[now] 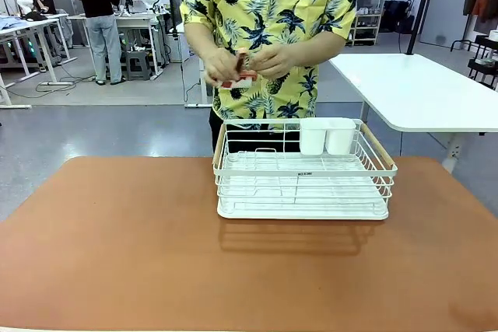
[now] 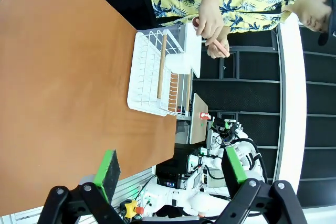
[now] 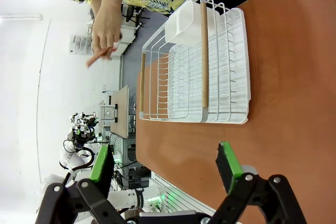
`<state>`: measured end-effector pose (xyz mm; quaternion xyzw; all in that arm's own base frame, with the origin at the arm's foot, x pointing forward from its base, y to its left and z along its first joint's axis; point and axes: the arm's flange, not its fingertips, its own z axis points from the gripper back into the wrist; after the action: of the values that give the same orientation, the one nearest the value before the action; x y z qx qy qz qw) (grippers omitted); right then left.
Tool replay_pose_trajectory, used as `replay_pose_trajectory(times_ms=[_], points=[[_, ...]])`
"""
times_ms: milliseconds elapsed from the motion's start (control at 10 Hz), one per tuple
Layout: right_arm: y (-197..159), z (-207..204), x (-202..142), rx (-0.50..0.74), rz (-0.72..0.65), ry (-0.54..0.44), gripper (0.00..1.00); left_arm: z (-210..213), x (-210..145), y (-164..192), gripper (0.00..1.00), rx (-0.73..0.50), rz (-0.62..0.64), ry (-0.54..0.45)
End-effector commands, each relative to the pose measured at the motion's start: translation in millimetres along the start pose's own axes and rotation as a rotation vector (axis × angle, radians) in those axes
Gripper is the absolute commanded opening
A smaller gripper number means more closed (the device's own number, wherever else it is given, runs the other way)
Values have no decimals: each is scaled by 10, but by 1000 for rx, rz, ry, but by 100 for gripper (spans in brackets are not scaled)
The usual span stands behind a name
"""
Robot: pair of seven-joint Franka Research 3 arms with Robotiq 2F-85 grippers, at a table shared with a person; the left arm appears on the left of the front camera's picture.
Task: Clean the table.
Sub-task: Pick up the Lint Roller when the human hands it over.
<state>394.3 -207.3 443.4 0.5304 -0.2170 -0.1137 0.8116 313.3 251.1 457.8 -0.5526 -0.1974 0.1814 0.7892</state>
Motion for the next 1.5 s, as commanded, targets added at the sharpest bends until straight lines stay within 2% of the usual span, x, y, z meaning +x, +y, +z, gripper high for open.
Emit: replay_pose_trajectory(times_ms=[0,1400], points=[[14,-3,8,15,10,-3,100,26,-6,4,100,-20,-11,1],[14,-3,8,15,10,-3,100,26,-6,4,100,-20,-11,1]])
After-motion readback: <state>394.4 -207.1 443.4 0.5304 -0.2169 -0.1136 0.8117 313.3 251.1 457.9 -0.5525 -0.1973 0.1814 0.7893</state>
